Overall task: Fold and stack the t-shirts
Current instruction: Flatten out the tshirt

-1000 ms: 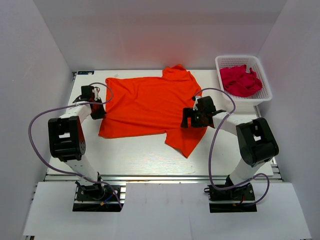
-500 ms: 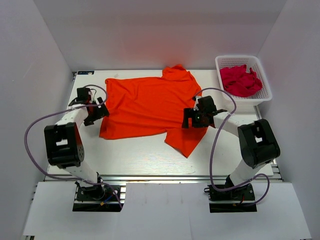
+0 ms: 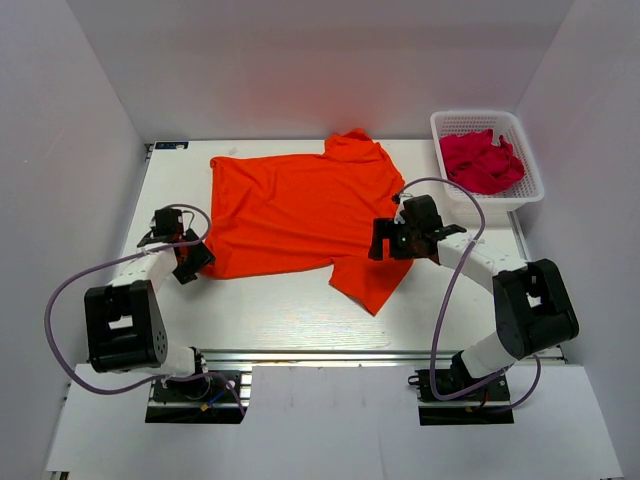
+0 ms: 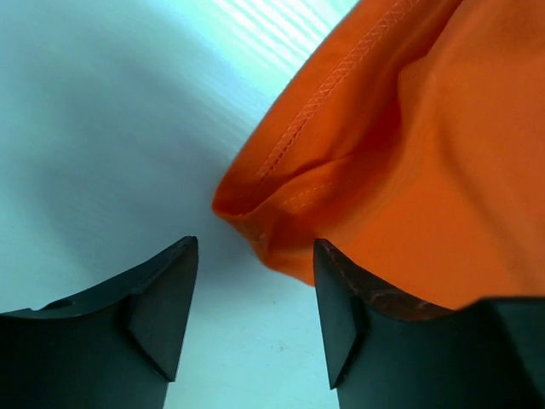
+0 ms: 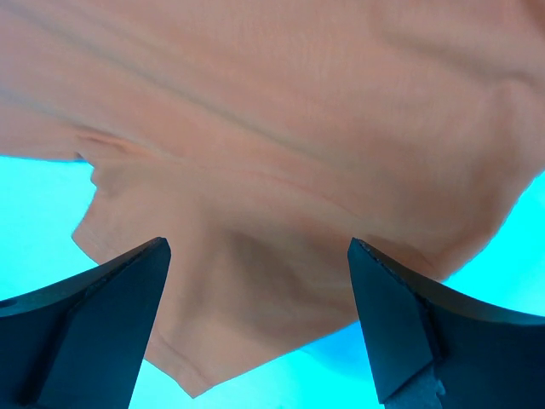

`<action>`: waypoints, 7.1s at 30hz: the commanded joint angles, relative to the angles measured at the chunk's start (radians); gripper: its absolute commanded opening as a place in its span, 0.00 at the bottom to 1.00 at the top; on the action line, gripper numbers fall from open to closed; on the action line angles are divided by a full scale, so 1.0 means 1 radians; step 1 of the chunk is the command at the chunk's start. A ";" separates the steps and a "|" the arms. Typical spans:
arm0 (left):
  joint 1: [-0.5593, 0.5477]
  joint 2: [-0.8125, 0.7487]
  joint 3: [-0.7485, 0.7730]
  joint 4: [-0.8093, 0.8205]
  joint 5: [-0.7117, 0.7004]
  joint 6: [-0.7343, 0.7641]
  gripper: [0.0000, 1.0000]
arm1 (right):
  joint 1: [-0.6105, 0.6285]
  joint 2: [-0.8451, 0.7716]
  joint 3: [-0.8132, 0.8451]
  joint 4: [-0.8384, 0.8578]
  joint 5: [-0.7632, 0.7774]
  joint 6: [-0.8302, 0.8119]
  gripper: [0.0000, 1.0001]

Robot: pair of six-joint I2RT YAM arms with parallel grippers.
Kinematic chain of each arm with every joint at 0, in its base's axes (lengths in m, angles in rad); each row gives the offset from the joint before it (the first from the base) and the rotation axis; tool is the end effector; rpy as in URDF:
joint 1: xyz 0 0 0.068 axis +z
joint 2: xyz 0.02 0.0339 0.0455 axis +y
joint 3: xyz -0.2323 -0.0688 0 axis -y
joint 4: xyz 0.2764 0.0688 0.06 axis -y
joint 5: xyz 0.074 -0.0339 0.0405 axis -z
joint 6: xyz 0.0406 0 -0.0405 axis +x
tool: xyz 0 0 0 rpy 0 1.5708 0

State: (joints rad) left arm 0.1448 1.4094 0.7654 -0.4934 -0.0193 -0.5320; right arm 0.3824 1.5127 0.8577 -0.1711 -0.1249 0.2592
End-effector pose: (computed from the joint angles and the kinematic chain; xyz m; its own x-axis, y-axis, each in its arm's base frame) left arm 0.2847 0.0423 0.1208 -0.6967 -0.6141 -0.3708 -0.5868 0.7852 -0.1979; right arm 0.3133 0.1315 0.1406 -0.7744 -0.0373 -0.6316 -0.2587 0.9297 0.2623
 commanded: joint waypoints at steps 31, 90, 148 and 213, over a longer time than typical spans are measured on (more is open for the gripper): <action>-0.019 -0.422 -0.222 -0.252 -0.114 -0.303 0.00 | -0.004 -0.008 -0.086 -0.025 0.005 0.011 0.91; -0.019 -0.385 0.115 0.042 -0.054 -0.241 0.00 | 0.329 -0.292 0.273 -0.197 0.758 0.065 0.00; -0.001 -0.584 1.192 -0.096 -0.073 0.253 0.00 | 0.242 -0.674 1.092 -0.200 0.100 -0.706 0.00; -0.011 0.687 0.955 0.586 0.127 0.230 0.00 | 0.004 0.450 0.728 0.610 0.504 -0.646 0.00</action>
State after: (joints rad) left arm 0.1345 2.0701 1.6211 0.0887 0.0990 -0.3370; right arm 0.4107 1.9144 1.5005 0.3462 0.3992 -0.3977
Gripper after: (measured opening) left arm 0.027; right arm 0.008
